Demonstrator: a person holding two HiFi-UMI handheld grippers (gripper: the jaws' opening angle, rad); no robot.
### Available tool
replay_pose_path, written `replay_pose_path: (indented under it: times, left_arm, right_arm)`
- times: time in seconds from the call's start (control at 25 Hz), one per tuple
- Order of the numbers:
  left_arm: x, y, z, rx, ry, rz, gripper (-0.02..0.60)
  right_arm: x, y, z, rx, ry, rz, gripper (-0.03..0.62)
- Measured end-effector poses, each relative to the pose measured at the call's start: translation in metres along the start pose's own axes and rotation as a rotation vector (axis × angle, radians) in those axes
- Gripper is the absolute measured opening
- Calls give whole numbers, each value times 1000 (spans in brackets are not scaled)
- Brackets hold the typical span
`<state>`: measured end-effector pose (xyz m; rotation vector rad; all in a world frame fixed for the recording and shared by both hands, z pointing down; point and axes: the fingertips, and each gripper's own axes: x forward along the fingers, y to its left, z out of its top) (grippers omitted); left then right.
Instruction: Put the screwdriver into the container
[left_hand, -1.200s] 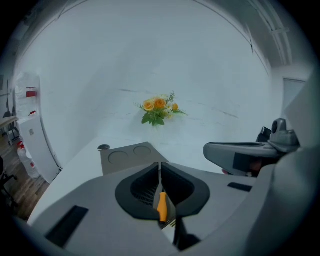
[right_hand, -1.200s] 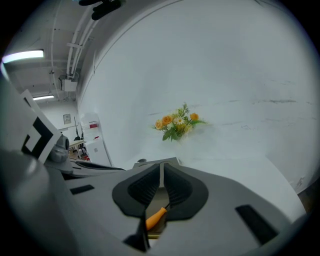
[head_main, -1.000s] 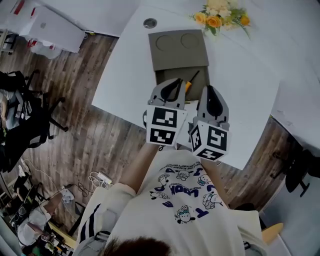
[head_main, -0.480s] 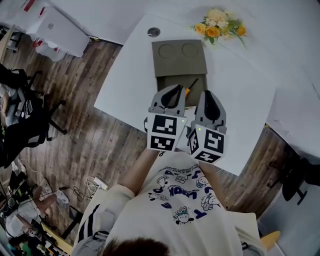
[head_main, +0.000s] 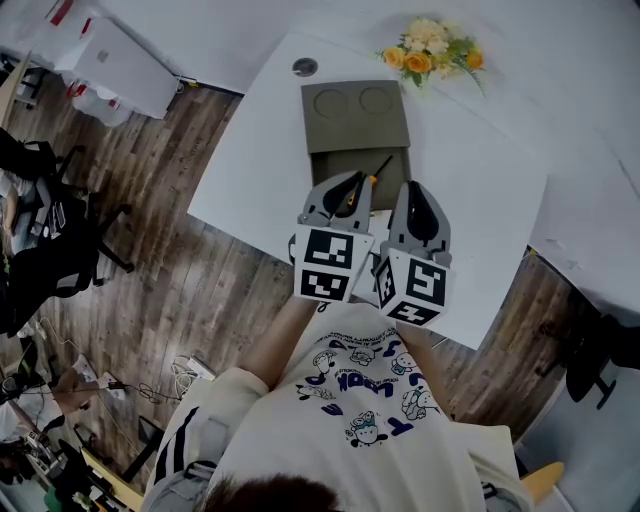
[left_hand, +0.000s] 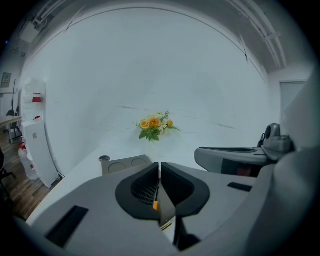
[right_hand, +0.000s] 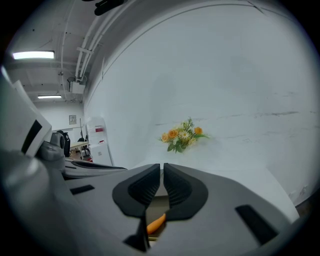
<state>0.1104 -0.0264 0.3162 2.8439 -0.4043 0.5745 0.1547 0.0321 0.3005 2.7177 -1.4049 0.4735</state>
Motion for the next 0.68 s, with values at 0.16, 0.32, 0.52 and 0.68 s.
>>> replay_pose_path:
  times: [0.16,0.32,0.52,0.68]
  left_arm:
    - [0,-4,-1,-1,-2,-2,28]
    - [-1,-8,-1,1,-4,-4,28]
    - [-2,-10,-1,2,-2,-6,28]
    - [-1,-10,-2,0,0,-6,28]
  right_arm:
    - [-3,-4,-1,3,0,-7,41]
    - [-6,-7,-1,0,-4,-11,41]
    - [-8,-8,1,-2,-5,-16,41]
    - [-7,-8,0,0,-4,-16,41]
